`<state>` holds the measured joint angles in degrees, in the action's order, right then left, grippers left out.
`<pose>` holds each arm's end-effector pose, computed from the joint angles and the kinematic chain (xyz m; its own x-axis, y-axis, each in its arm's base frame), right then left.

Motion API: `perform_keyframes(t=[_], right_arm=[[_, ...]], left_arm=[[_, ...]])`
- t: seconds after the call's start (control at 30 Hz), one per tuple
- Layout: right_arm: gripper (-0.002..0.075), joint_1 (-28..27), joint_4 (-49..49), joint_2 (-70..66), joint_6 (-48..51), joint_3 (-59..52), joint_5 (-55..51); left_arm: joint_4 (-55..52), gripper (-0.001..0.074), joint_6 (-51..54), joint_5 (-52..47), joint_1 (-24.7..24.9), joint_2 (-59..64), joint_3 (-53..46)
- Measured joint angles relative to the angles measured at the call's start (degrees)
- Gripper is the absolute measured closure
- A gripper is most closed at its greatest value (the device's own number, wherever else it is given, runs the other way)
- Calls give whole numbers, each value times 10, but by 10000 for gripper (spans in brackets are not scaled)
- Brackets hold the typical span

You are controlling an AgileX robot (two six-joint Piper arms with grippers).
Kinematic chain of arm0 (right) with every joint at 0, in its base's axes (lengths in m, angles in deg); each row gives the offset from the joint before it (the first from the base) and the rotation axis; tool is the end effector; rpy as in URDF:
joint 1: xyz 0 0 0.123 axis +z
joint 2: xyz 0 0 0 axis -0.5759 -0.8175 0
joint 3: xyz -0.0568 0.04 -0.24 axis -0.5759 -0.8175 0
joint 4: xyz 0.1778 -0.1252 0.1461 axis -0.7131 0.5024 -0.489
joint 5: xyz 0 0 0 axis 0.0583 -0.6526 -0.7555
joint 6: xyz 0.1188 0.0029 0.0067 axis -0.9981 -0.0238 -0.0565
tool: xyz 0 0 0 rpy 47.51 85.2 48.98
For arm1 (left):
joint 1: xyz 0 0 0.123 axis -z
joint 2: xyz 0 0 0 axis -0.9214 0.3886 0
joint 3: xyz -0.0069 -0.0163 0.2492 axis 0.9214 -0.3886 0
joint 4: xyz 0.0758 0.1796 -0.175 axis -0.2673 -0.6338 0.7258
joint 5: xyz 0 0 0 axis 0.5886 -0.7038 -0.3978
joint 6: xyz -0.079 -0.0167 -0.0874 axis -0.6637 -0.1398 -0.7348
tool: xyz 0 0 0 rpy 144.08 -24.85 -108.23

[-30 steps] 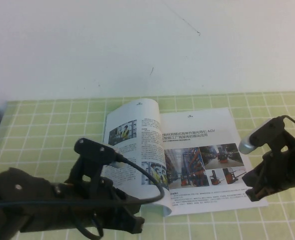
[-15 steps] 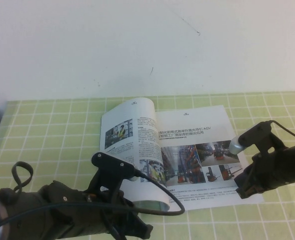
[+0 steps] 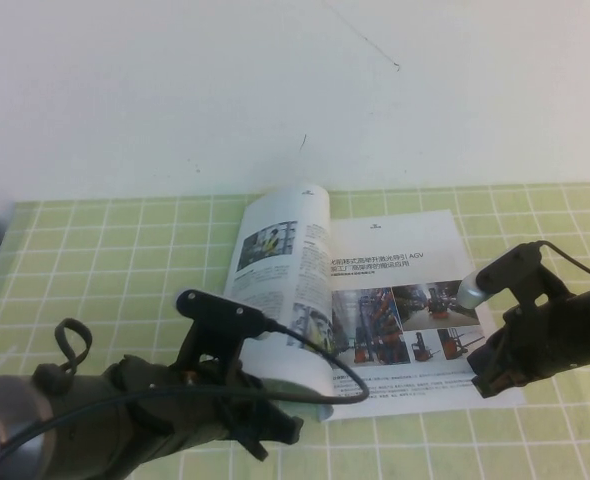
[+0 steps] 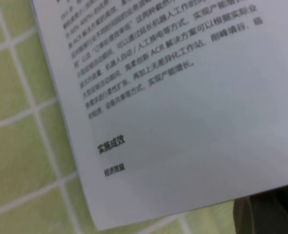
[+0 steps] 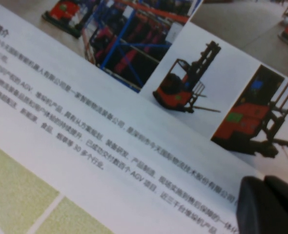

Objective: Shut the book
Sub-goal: 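Close the open booklet and leave it lying on the table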

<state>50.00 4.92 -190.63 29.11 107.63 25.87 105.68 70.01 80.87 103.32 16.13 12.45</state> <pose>0.3161 0.1141 0.0444 -0.6850 -0.5397 -0.4894 -0.6397 0.7671 0.0495 0.2612 -0.1758 0.0921 -0.7235 0.1891 -0.6639 0.3444 0.9324 -0.1098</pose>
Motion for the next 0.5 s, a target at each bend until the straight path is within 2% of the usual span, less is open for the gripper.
perform_keyframes(t=[0.5], right_arm=[[729, 0, 2, 0, -6, 1, -1]], left_arm=[[-6, 738, 23, 23, 113, 0, 95]])
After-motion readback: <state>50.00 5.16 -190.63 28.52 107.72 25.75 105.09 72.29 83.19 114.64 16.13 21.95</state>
